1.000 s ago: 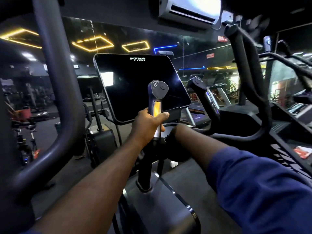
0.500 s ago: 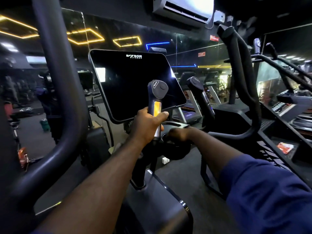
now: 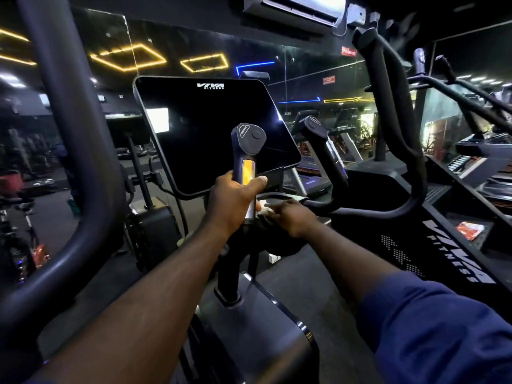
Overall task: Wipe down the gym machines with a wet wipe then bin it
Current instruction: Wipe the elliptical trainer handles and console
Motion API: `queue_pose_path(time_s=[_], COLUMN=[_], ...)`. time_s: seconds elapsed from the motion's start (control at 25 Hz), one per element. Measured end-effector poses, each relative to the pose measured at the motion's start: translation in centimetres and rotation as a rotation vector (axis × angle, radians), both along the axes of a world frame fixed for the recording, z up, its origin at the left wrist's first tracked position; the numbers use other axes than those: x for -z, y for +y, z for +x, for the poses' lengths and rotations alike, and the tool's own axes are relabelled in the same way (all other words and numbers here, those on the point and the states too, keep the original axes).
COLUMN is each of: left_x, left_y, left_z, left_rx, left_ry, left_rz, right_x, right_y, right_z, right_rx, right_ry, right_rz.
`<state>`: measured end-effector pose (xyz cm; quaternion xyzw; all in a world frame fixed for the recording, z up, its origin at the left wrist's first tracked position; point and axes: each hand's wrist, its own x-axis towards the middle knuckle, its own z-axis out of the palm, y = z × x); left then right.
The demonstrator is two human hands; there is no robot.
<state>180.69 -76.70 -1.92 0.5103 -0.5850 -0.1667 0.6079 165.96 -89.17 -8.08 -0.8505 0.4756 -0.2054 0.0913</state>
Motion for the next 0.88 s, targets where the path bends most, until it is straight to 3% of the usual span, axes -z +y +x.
queue_pose_path(time_s=[0.16,0.32,0.4,0.56,0.64,0.72,0.76,0.88], left_x=[0.2,0.2,0.1,0.3,0.2,0.1,0.1,0.2], left_y=[0.2,-0.2,-0.5,-1.0,-1.2,-1.2,-1.0,-0.8], left_z=[0.0,0.3,0.5,0.8,0.8,0.8,0.7,0.9], left_rx=[-0.106,-0.13,-0.141,-0.115,-0.093,-0.089,-0.092,-0.081], left_ry=[-0.061,-0.078,-0.088,-0.074,-0.06,-0.067,-0.071,-0.06], left_rz=[-0.051,-0.089,-0.102,-0.118,-0.127,-0.133,-0.134,-0.113], right_x=[-0.3,-2.8,-3.5,-2.0,-1.2,-1.8,-2.4,-3.4], right_y=[-0.1,-2.8,-3.5,-1.0,0.0,-0.1,-0.2,-2.3], right_z=[0.3,1.5,3.2,7.4,8.2,7.3,6.9,5.0], right_rx=[-0.074,0.084,0.076,-0.174,-0.259,-0.326,-0.347,-0.184], right_ry=[0.344,0.353,0.336,-0.001,-0.036,0.084,0.233,0.533], right_rz=[-0.191,-0.161,-0.069,0.191,0.209,0.098,-0.008,-0.149])
